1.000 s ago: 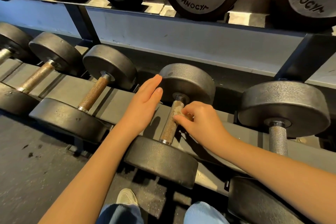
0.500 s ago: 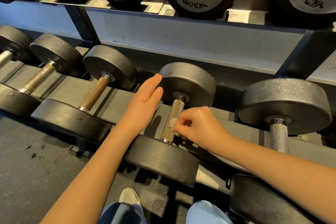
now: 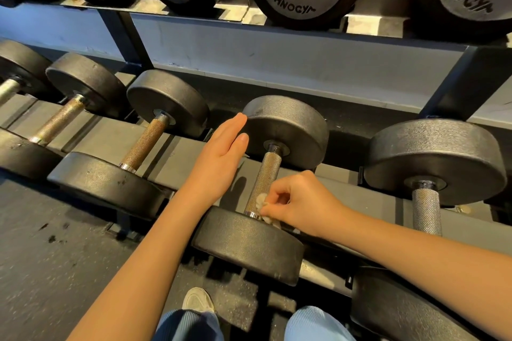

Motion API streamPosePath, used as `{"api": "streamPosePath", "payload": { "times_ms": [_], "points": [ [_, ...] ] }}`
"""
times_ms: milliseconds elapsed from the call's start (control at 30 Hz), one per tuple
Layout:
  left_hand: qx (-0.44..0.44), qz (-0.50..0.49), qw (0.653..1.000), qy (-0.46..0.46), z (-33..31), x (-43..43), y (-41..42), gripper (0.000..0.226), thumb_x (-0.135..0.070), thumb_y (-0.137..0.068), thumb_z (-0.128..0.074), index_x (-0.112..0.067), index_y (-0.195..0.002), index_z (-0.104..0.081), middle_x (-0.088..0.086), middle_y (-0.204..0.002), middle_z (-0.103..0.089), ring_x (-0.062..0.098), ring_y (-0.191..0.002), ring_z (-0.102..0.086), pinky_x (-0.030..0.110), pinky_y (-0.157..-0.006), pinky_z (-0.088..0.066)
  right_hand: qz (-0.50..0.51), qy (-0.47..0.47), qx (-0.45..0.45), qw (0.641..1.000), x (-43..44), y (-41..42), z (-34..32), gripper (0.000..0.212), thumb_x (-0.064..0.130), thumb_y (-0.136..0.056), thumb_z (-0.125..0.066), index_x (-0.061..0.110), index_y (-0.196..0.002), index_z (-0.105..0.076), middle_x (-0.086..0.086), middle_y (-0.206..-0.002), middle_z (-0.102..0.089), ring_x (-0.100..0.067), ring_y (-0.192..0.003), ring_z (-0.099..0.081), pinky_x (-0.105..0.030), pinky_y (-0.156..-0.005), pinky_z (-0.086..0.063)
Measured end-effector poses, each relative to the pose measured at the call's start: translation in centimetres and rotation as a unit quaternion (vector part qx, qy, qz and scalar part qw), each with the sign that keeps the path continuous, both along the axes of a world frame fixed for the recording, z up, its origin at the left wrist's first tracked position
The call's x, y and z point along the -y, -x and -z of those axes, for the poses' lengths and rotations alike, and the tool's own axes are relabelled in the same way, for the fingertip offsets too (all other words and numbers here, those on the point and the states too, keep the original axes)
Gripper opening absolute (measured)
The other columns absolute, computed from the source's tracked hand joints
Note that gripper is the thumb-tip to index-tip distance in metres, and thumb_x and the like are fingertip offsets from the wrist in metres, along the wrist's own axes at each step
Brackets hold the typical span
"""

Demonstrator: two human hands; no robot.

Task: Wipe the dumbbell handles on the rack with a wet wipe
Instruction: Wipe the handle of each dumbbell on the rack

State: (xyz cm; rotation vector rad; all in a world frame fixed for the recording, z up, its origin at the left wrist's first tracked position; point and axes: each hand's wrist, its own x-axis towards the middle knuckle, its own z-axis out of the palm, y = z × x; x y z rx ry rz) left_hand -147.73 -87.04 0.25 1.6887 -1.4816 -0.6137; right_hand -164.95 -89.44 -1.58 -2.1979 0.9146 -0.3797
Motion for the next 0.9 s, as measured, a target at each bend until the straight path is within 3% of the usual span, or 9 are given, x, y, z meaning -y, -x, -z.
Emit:
{"api": "streamPosePath", "payload": {
  "times_ms": [133, 233, 367, 467, 567, 700, 767, 833, 900],
  "points": [
    [-0.004, 0.0, 1.0, 0.0, 0.0, 0.0, 0.0, 0.046, -0.028, -0.103, -0.033, -0.026, -0.148, -0.025, -0.012, -0.154, -0.025, -0.012, -0.128, -0.018, -0.01, -0.087, -0.012, 0.144, 0.06, 0.041, 0.987, 1.5, -0.4, -0.1, 0.017, 0.025, -0.086, -0.068, 0.015, -0.072, -0.064, 0.008, -0.065, -0.058, -0.002, -0.061, -0.054, -0.011, -0.058, -0.039],
    [-0.002, -0.001, 1.0, 0.003, -0.1, 0.0, 0.1, 0.046, -0.027, -0.103, -0.034, -0.026, -0.148, -0.025, -0.012, -0.153, -0.026, -0.015, -0.124, -0.017, -0.014, -0.084, -0.011, 0.184, 0.132, 0.019, 0.974, 2.8, -0.7, -0.5, 0.014, 0.025, -0.09, -0.063, 0.016, -0.079, -0.064, 0.01, -0.068, -0.054, -0.001, -0.061, -0.049, -0.008, -0.054, -0.031],
    [0.001, 0.0, 1.0, 0.004, -0.2, 0.0, 0.0, 0.046, -0.027, -0.103, -0.034, -0.025, -0.148, -0.025, -0.011, -0.153, -0.025, -0.014, -0.124, -0.017, -0.015, -0.082, -0.011, 0.161, 0.189, -0.014, 0.969, 2.7, -0.9, -0.2, 0.017, 0.025, -0.093, -0.058, 0.013, -0.083, -0.066, 0.005, -0.076, -0.054, -0.007, -0.07, -0.05, -0.01, -0.057, -0.03],
    [0.003, 0.0, 1.0, 0.005, -0.1, 0.0, 0.1, 0.046, -0.027, -0.103, -0.035, -0.025, -0.148, -0.025, -0.011, -0.154, -0.025, -0.014, -0.125, -0.017, -0.015, -0.082, -0.011, 0.1, 0.158, 0.015, 0.982, 1.5, -0.4, -0.2, 0.017, 0.023, -0.091, -0.061, 0.01, -0.087, -0.072, 0.002, -0.083, -0.063, -0.01, -0.075, -0.057, -0.018, -0.068, -0.044],
    [0.003, 0.0, 1.0, 0.007, -0.1, 0.0, 0.1, 0.046, -0.027, -0.103, -0.035, -0.025, -0.148, -0.025, -0.011, -0.154, -0.025, -0.013, -0.125, -0.017, -0.015, -0.082, -0.011, 0.033, 0.134, 0.015, 0.99, 0.8, -0.1, -0.3, 0.014, 0.022, -0.088, -0.065, 0.013, -0.091, -0.075, 0.009, -0.085, -0.06, -0.002, -0.078, -0.052, -0.013, -0.073, -0.039],
    [0.017, 0.003, 1.0, 0.008, -0.1, 0.0, 0.0, 0.047, -0.026, -0.103, -0.035, -0.026, -0.148, -0.025, -0.011, -0.153, -0.025, -0.017, -0.122, -0.016, -0.015, -0.082, -0.01, 0.109, 0.182, 0.002, 0.977, 2.5, -0.5, -0.4, 0.014, 0.023, -0.089, -0.064, 0.012, -0.088, -0.073, 0.007, -0.081, -0.056, -0.004, -0.076, -0.05, -0.008, -0.065, -0.031],
    [0.019, 0.002, 1.0, 0.009, 0.0, 0.0, 0.0, 0.047, -0.026, -0.103, -0.036, -0.026, -0.148, -0.024, -0.011, -0.153, -0.025, -0.018, -0.121, -0.016, -0.015, -0.082, -0.011, 0.116, 0.185, 0.0, 0.976, 2.7, -0.5, -0.4, 0.014, 0.023, -0.09, -0.063, 0.013, -0.091, -0.072, 0.005, -0.083, -0.058, -0.007, -0.078, -0.051, -0.01, -0.068, -0.037],
    [0.018, 0.001, 1.0, 0.01, 0.1, 0.0, 0.0, 0.047, -0.026, -0.103, -0.036, -0.026, -0.148, -0.025, -0.011, -0.153, -0.026, -0.016, -0.123, -0.017, -0.015, -0.082, -0.012, 0.067, 0.156, 0.028, 0.985, 1.8, -0.3, -0.4, 0.015, 0.024, -0.09, -0.064, 0.014, -0.092, -0.074, 0.007, -0.085, -0.058, -0.008, -0.08, -0.055, -0.02, -0.075, -0.045],
    [0.019, 0.0, 1.0, 0.012, 0.2, 0.1, 0.0, 0.047, -0.027, -0.103, -0.036, -0.026, -0.148, -0.025, -0.011, -0.154, -0.025, -0.014, -0.126, -0.018, -0.014, -0.084, -0.013, -0.006, 0.13, 0.029, 0.991, 0.6, -0.3, -0.3, 0.016, 0.026, -0.088, -0.065, 0.016, -0.097, -0.075, 0.008, -0.087, -0.059, -0.007, -0.081, -0.055, -0.022, -0.077, -0.045]
  ]
}}
